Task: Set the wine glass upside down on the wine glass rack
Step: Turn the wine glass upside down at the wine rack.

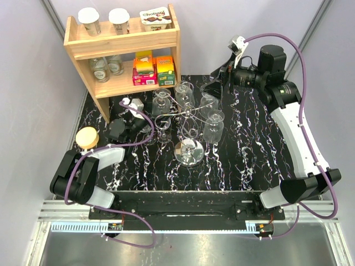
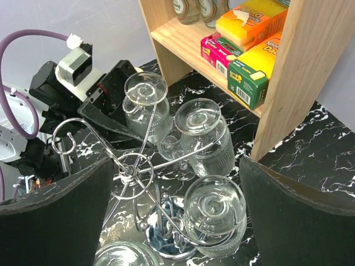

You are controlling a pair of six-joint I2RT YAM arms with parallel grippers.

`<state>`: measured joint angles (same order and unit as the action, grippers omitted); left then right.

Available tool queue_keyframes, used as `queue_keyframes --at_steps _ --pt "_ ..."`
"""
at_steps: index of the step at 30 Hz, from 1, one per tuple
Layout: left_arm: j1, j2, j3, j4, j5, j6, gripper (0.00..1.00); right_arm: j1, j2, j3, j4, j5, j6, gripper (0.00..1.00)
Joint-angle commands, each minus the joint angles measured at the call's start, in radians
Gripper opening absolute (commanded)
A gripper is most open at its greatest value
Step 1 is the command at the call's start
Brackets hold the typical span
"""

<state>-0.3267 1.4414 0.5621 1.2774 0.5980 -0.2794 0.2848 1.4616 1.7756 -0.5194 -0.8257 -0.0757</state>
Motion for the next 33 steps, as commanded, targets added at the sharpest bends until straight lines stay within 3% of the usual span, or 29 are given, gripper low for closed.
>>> queue_keyframes --at_steps 1,14,23,33 --pt "-0.018 -0.032 0.012 0.389 -0.086 -0.035 0.00 -0.007 -0.032 -0.004 0.013 -0.023 -0.010 0.99" --pt "-0.041 -0.033 -0.021 0.389 -0.093 -0.004 0.00 0.013 -0.069 -0.005 -0.053 -0.150 -0.027 1.00" --pt "-0.044 -0.024 -0.010 0.389 -0.084 0.025 0.00 0.096 -0.083 -0.041 -0.169 -0.099 -0.183 1.00" --pt "-0.046 -0.021 -0.010 0.389 -0.070 0.023 0.00 0.183 0.014 0.010 -0.241 -0.009 -0.292 0.99"
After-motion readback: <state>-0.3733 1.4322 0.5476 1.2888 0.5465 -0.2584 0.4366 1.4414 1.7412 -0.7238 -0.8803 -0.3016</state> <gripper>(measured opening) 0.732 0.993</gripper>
